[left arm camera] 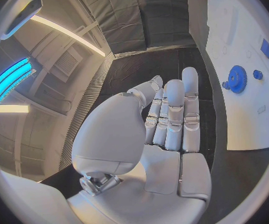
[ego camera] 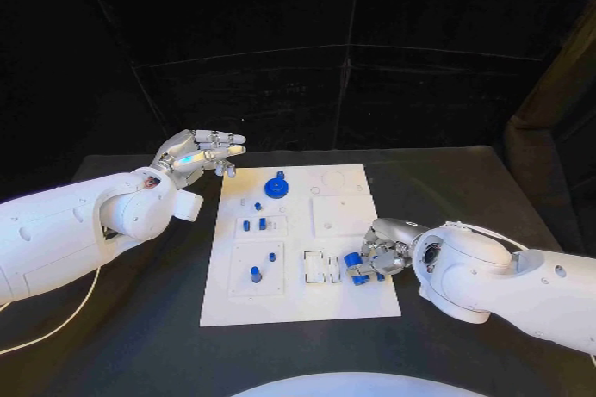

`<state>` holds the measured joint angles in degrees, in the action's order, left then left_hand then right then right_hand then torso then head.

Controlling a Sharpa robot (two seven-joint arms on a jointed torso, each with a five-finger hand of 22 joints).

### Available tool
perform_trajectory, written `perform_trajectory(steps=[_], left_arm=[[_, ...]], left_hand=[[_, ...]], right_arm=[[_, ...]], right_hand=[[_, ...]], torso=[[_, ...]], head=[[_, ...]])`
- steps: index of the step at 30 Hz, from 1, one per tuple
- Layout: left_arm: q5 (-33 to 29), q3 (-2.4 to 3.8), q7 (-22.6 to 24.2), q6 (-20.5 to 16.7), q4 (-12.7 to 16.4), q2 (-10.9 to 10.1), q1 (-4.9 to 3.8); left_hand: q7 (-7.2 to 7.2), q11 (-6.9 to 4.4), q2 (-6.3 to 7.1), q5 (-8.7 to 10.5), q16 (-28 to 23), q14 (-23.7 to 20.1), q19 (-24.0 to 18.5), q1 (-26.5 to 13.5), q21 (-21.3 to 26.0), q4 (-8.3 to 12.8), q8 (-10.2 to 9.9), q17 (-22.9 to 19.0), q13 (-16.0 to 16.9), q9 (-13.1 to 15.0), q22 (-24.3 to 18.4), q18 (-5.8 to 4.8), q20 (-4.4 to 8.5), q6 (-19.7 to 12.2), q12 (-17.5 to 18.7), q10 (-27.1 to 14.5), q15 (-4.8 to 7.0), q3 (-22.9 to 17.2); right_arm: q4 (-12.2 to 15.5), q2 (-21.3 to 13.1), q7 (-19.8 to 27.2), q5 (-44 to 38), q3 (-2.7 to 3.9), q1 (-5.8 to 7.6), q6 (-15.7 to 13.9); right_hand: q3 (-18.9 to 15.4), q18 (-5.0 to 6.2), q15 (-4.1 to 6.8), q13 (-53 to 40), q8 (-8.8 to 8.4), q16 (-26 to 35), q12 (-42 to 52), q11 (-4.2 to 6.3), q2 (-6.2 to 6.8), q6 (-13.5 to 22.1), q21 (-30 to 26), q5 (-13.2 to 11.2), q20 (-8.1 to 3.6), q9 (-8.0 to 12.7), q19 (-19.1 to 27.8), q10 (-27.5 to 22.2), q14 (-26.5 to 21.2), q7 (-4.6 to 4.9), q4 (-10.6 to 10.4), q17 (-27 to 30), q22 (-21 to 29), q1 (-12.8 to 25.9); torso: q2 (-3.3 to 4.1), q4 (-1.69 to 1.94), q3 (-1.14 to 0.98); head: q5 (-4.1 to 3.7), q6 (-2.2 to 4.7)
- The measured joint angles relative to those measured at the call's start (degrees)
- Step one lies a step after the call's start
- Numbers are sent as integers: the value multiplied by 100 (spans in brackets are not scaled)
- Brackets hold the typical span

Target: Assemble the parts on the task board

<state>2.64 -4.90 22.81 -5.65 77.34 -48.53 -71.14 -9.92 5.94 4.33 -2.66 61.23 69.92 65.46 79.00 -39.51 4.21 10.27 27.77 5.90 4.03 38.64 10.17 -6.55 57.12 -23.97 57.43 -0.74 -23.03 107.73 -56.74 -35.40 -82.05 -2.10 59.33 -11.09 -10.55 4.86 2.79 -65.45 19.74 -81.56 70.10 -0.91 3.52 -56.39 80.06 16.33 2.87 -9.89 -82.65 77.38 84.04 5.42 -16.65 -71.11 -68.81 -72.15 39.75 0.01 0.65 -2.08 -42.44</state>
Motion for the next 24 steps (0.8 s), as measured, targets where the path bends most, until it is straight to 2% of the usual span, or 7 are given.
perform_trajectory(steps=[5, 10, 14, 24], left_arm=[[0, 0, -1, 2, 3, -8, 0], [0, -1, -2, 4, 10, -17, 0], [0, -2, -3, 8, 12, -23, 1], [0, -2, -6, 16, 15, -24, 1]], left_hand=[[0, 0, 0, 0, 0, 0, 0, 0, 0, 0, 0, 0, 0, 0, 0, 0, 0, 0, 0, 0, 0, 0], [0, 0, 0, 0, 0, 0, 0, 0, 0, 0, 0, 0, 0, 0, 1, 0, 0, 0, 0, 0, 0, 0], [0, -2, 0, 0, 0, 0, 0, 0, 0, 0, 0, -1, 0, 0, 1, 0, 0, 0, 0, -2, 0, 0], [0, -21, 0, 0, 0, 0, 0, 0, 0, 0, 0, -11, 0, 0, 1, 0, 0, 0, 0, -21, 0, 0]], right_arm=[[-18, 40, -12, -72, 6, -17, -9], [30, 36, -27, -104, -3, -42, -110], [165, -62, -41, -64, -29, -74, -303], [512, -167, 27, 343, -26, -74, -957]], right_hand=[[-23, 1, 32, -63, 74, -24, 0, 21, -58, -1, 3, 81, 0, -77, 0, 21, -8, -1, 9, -42, -5, -58], [-46, 1, 41, -172, 166, -31, 68, 43, -133, 21, 3, 455, 0, -169, 0, 43, 1, -18, 23, -81, -29, -133], [-89, 1, 60, -274, 232, -63, 111, 91, -216, 51, 26, 768, 0, -258, 0, 135, -19, -28, 22, -143, -72, -217], [-155, 1, 61, -285, 268, -63, 111, 91, -194, 30, 26, 942, -21, -349, -21, 135, -20, -49, 4, -162, -83, -194]], torso=[[-2, -2, 1], [-3, -3, 2], [-4, -3, -1], [-8, -1, 7]], head=[[1, 1], [18, 6], [25, 13], [40, 16]])
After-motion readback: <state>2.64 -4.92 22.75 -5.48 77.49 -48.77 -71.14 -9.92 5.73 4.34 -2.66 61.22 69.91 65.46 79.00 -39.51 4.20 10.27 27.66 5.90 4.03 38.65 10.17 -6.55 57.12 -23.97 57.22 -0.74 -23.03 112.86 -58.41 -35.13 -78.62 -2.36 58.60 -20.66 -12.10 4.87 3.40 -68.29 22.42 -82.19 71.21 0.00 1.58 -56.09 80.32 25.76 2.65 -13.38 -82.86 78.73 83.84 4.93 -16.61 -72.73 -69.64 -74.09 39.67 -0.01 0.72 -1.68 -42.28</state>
